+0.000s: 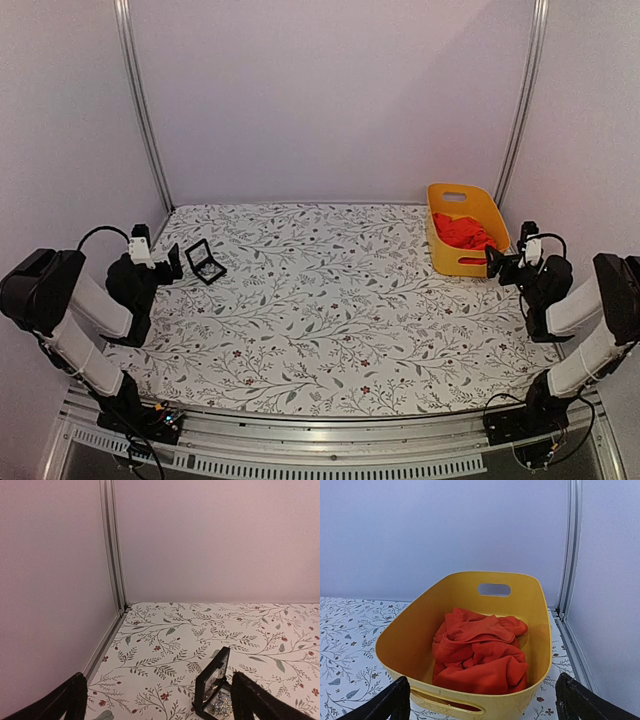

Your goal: Pin the brooch onto the clothing

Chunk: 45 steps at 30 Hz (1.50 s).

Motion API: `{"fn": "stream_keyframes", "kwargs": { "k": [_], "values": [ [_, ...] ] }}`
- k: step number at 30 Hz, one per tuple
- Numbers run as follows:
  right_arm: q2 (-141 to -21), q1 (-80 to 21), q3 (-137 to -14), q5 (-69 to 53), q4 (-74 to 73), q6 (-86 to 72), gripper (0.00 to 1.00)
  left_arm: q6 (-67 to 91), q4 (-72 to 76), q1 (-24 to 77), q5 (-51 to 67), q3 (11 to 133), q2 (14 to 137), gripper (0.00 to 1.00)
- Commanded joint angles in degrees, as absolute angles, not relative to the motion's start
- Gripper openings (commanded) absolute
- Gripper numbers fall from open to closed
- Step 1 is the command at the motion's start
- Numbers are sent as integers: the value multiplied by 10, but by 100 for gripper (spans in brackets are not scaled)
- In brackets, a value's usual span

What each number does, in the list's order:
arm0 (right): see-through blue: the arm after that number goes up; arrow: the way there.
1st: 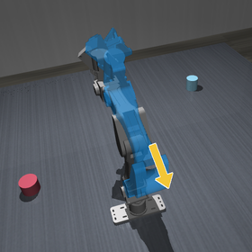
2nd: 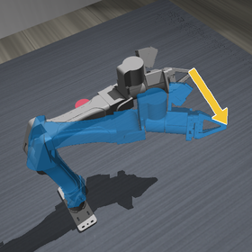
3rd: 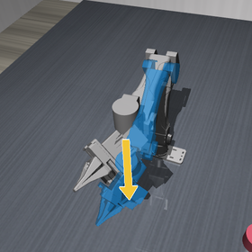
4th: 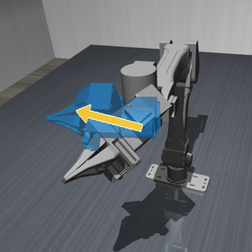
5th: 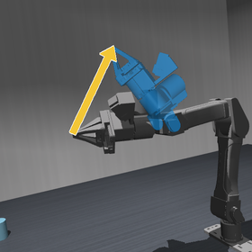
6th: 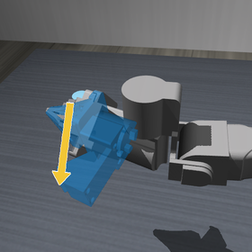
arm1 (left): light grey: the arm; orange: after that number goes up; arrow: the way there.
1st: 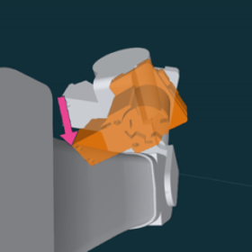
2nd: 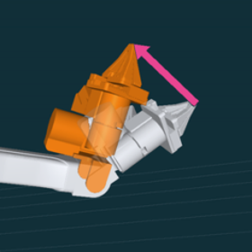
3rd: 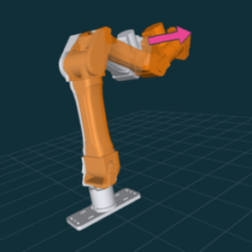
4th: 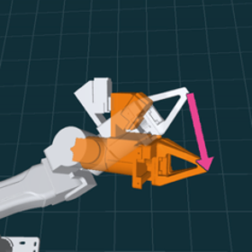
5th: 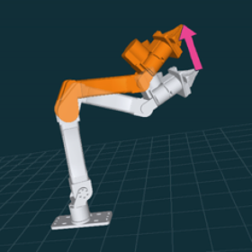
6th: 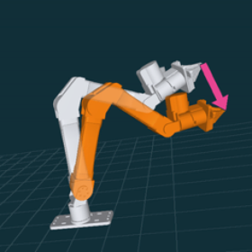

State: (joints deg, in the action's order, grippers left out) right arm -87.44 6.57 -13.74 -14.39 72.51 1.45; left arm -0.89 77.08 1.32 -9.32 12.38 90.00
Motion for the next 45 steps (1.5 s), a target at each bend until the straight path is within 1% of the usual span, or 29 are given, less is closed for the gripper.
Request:
{"fn": "stream_keyframes", "kwargs": {
  "k": [1, 4, 7, 9, 10, 11, 14, 15, 16, 18, 20, 22, 24, 26, 30, 33, 36, 39, 41, 42, 43, 44, 45],
  "values": [
    [-789, 69, -145, -110, 649, 5, 99, -8, 769, 8, -85, 131, 897, 100],
    [-713, 69, -143, -105, 629, -19, 99, -8, 769, 7, -84, 131, 897, 100],
    [-649, 69, -171, -138, 599, -53, 99, -4, 758, 2, -71, 138, 898, 100],
    [-621, 69, -223, -155, 523, -73, 98, -1, 742, -17, -37, 141, 893, 100],
    [-608, 69, -261, -166, 464, -78, 96, 7, 742, -17, -47, 143, 890, 100],
    [-603, 69, -300, -177, 407, -79, 94, 16, 732, -17, -68, 148, 880, 100],
    [-615, 68, -431, -217, 231, -75, 86, 66, 577, -16, -177, 194, 810, 100],
    [-628, 65, -469, -217, 179, -68, 84, 65, 544, -9, -190, 209, 790, 100],
    [-641, 58, -509, -204, 124, -63, 82, 50, 542, 5, -204, 217, 772, 100],
    [-690, 38, -581, -143, 25, -45, 80, -4, 567, 48, -208, 222, 728, 100],
    [-743, 24, -647, -84, -61, -31, 79, -49, 553, 82, -207, 249, 695, 100],
    [-793, 16, -707, -49, -127, -32, 77, -48, 466, 106, -194, 315, 670, 100],
    [-849, 6, -762, -21, -187, -32, 76, -32, 378, 124, -156, 362, 651, 100],
    [-901, -11, -812, 7, -244, -29, 76, -33, 343, 148, -116, 379, 636, 100],
    [-1029, -29, -891, 41, -335, -17, 76, -53, 293, 197, -53, 386, 616, 100],
    [-1097, -29, -937, 45, -374, -13, 79, -47, 258, 227, -54, 382, 614, 100],
    [-1163, -29, -974, 39, -399, -6, 83, -52, 263, 244, -51, 366, 615, 100],
    [-1225, -31, -1008, 26, -418, 8, 83, -52, 277, 253, -51, 360, 621, 100],
    [-1256, -32, -1021, 26, -422, 16, 79, -54, 279, 256, -52, 364, 631, 100],
    [-1266, -32, -1023, 26, -422, 18, 75, -56, 276, 258, -53, 367, 636, 100],
    [-1270, -32, -1025, 25, -421, 19, 68, -58, 267, 259, -56, 371, 642, 100],
    [-1274, -32, -1027, 20, -421, 21, 55, -59, 258, 261, -59, 377, 645, 100],
    [-1274, -32, -1029, 15, -420, 22, 39, -60, 250, 263, -62, 380, 649, 100]
  ]
}}
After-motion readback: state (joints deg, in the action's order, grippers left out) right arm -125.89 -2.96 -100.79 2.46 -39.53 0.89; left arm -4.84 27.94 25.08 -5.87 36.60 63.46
